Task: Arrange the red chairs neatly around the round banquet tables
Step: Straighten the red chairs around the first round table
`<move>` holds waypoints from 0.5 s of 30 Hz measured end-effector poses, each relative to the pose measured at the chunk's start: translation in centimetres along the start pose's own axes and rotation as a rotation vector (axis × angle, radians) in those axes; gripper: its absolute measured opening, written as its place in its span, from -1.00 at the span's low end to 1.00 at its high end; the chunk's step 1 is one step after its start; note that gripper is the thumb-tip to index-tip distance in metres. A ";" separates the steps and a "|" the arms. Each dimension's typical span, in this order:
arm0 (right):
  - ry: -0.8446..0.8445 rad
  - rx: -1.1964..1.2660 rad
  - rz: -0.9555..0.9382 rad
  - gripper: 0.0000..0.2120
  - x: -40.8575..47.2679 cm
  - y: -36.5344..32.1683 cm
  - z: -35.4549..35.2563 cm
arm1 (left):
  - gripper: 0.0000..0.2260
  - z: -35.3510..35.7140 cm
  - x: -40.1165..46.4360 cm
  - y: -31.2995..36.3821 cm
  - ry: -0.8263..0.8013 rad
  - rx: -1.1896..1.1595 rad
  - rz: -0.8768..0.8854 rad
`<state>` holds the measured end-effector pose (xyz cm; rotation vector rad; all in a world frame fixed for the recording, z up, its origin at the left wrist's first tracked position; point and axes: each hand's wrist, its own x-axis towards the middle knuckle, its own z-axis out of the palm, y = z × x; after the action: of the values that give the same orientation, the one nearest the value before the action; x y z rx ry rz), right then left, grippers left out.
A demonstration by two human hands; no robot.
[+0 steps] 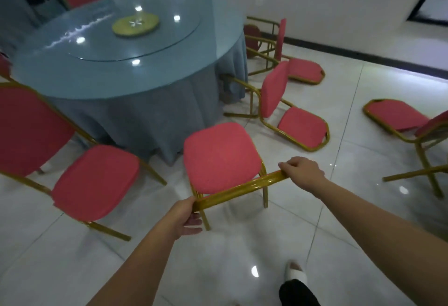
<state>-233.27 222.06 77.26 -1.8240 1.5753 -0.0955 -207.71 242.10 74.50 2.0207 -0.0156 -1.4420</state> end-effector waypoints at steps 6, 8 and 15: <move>-0.146 -0.269 -0.327 -0.41 6.9 -3.3 -2.8 | -0.65 1.6 -0.8 6.9 0.160 0.274 0.306; -0.194 -0.309 -0.343 -0.45 8.2 -3.6 -3.6 | -0.68 3.5 -1.1 9.2 0.175 0.372 0.373; -0.319 0.017 -0.401 -0.57 10.6 3.1 -7.6 | -0.61 15.2 -2.6 16.0 0.144 0.615 0.625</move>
<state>-236.93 209.11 77.14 -2.0049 0.9771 -0.0002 -216.09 222.94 81.97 2.2788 -1.0432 -0.9433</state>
